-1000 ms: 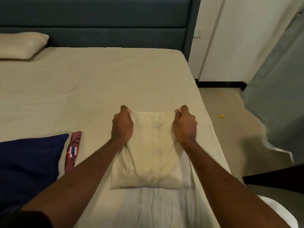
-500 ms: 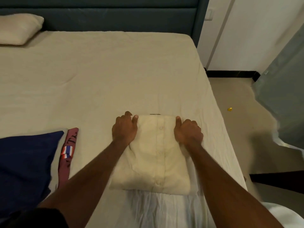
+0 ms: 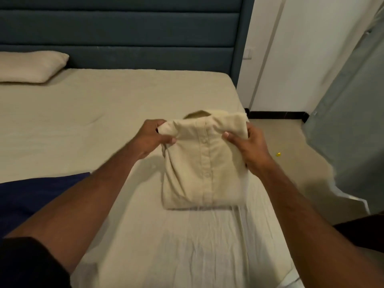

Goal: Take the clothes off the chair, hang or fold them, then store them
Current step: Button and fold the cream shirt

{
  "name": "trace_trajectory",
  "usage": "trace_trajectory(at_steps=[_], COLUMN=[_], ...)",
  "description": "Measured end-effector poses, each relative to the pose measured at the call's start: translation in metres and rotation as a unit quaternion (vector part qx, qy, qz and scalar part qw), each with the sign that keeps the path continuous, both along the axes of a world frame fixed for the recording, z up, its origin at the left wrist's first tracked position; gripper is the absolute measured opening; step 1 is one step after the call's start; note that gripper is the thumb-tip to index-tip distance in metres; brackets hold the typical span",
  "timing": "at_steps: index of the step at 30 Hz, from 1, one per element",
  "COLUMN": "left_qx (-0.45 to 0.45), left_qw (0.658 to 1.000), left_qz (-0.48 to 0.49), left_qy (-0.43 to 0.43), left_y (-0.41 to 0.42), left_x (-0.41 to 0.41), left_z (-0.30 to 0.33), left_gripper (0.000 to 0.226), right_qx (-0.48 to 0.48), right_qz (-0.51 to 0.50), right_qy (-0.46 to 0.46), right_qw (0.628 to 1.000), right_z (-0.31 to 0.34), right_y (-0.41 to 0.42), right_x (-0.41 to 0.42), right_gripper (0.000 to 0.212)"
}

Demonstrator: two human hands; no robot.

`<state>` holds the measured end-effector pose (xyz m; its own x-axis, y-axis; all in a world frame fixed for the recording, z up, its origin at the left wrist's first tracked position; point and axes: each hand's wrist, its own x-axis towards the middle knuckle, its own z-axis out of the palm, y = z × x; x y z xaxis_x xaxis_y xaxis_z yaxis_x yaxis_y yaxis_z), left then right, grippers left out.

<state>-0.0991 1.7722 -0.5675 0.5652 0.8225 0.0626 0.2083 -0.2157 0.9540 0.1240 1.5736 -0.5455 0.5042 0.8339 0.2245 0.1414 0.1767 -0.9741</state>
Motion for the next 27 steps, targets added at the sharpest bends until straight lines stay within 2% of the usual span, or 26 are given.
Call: trace_trajectory(at_steps=[4,7,9,10,12,14,15,16,17,19,20,21,22,24,25,27], left_qx=[0.076,0.042,0.043,0.074,0.114,0.087,0.066,0.053,0.049,-0.007,-0.053,-0.104,-0.156,-0.228,-0.257,-0.294], left_qw=[0.995,0.998,0.998,0.985,0.944,0.941,0.949,0.953,0.95,0.926,0.918,0.911,0.906,0.899,0.897,0.896], left_qz=[0.011,0.005,0.005,-0.009,-0.047,-0.022,0.028,0.108,0.196,0.335,0.363,0.37,0.355,0.316,0.308,0.296], left_qy=[-0.056,-0.056,0.049,0.153,0.306,0.327,0.307,0.277,0.237,0.172,0.152,0.148,0.168,0.201,0.187,0.151], left_y=[-0.008,-0.02,-0.029,-0.038,-0.058,-0.082,-0.095,-0.107,-0.12,-0.146,-0.16,-0.173,-0.186,-0.208,-0.213,-0.218], left_x=[-0.006,-0.035,-0.066,-0.083,-0.118,-0.14,-0.144,-0.145,-0.146,-0.148,-0.148,-0.148,-0.147,-0.142,-0.138,-0.132], left_z=[0.051,0.036,-0.003,-0.021,-0.066,-0.096,-0.103,-0.107,-0.108,-0.116,-0.118,-0.121,-0.12,-0.113,-0.11,-0.108], left_gripper=[0.036,0.042,0.035,0.03,0.031,0.046,0.048,0.043,0.034,0.013,0.014,0.031,0.047,0.067,0.074,0.074], right_qx=[0.076,0.106,0.099,0.069,-0.013,-0.073,-0.108,-0.131,-0.15,-0.195,-0.188,-0.175,-0.17,-0.245,-0.315,-0.428], right_qz=[0.033,0.072,0.111,0.139,0.208,0.275,0.297,0.313,0.333,0.363,0.325,0.243,0.134,-0.029,-0.047,0.011], right_qy=[-0.121,-0.23,-0.304,-0.332,-0.427,-0.551,-0.578,-0.573,-0.537,-0.374,-0.31,-0.285,-0.3,-0.348,-0.335,-0.249], right_qw=[0.989,0.965,0.941,0.93,0.88,0.784,0.753,0.746,0.76,0.831,0.874,0.91,0.929,0.905,0.887,0.869], right_z=[0.048,0.023,-0.022,-0.05,-0.104,-0.143,-0.149,-0.144,-0.135,-0.11,-0.1,-0.093,-0.092,-0.093,-0.097,-0.101], right_y=[-0.021,-0.039,-0.057,-0.068,-0.089,-0.104,-0.108,-0.109,-0.107,-0.103,-0.097,-0.089,-0.078,-0.057,-0.047,-0.032], right_x=[-0.012,-0.046,-0.078,-0.096,-0.132,-0.161,-0.169,-0.17,-0.166,-0.151,-0.14,-0.127,-0.111,-0.081,-0.067,-0.052], right_gripper=[0.014,0.01,0.011,0.016,0.029,0.04,0.041,0.038,0.036,0.041,0.038,0.034,0.033,0.039,0.047,0.067])
